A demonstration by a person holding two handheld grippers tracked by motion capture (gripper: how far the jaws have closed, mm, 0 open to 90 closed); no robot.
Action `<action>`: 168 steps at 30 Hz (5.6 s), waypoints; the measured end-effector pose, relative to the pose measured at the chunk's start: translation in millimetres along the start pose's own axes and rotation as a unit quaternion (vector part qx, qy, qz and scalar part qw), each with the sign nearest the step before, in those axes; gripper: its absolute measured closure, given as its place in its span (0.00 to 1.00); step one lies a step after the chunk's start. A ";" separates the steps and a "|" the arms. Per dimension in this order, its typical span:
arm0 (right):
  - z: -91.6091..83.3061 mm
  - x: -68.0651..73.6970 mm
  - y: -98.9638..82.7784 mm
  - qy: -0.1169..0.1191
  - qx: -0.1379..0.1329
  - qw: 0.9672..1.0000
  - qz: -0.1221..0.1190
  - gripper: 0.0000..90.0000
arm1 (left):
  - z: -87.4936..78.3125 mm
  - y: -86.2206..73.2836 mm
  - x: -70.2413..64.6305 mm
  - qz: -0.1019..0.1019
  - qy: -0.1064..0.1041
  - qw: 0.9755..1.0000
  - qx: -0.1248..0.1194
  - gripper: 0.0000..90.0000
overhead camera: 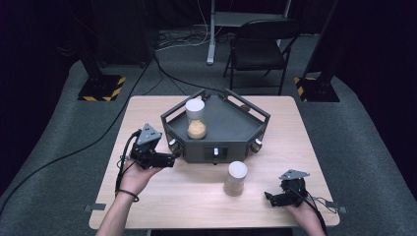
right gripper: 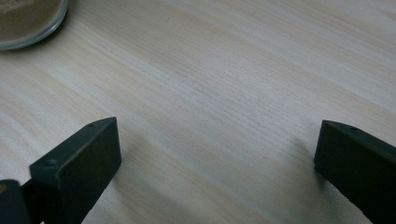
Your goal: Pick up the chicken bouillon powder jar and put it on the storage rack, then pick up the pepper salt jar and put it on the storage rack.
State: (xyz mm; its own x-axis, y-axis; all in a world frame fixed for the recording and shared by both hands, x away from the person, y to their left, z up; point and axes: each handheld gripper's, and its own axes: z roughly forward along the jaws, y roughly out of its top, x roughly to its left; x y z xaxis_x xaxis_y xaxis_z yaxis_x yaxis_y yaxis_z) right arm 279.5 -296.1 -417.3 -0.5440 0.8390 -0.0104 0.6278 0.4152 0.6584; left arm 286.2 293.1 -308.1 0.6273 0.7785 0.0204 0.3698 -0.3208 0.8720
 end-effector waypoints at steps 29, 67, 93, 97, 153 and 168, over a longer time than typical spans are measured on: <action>-0.7 -1.4 2.2 0.002 0.006 1.000 -0.003 0.00 | 23.6 -90.9 13.3 -0.041 0.024 0.996 0.075 0.10; 0.6 -0.8 4.5 0.000 0.008 1.000 0.001 0.00 | 62.2 -114.9 16.3 -0.034 0.029 0.991 0.125 0.00; -2.2 -0.2 9.0 -0.002 0.014 1.000 0.014 0.05 | 62.6 -114.9 17.9 -0.033 0.026 0.991 0.125 0.00; -5.3 -0.1 6.4 0.001 0.004 1.000 0.014 0.05 | 62.8 -114.7 18.1 -0.032 0.026 0.991 0.125 0.00; -19.2 52.3 48.1 0.110 -0.127 0.985 -0.045 0.09 | 63.0 -114.5 17.4 -0.033 0.028 0.991 0.125 0.00; -1.7 54.5 58.7 0.127 -0.128 0.982 -0.050 0.34 | 63.0 -114.5 17.4 -0.033 0.028 0.991 0.125 0.00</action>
State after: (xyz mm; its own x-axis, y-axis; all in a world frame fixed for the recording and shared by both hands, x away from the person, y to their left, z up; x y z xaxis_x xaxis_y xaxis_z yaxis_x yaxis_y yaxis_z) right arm 285.8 -226.6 -377.9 -0.7373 0.6705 0.0822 0.4219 0.3620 0.8312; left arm 297.9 309.4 -438.4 0.5600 0.8285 -0.0003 0.5717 -0.3863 0.7238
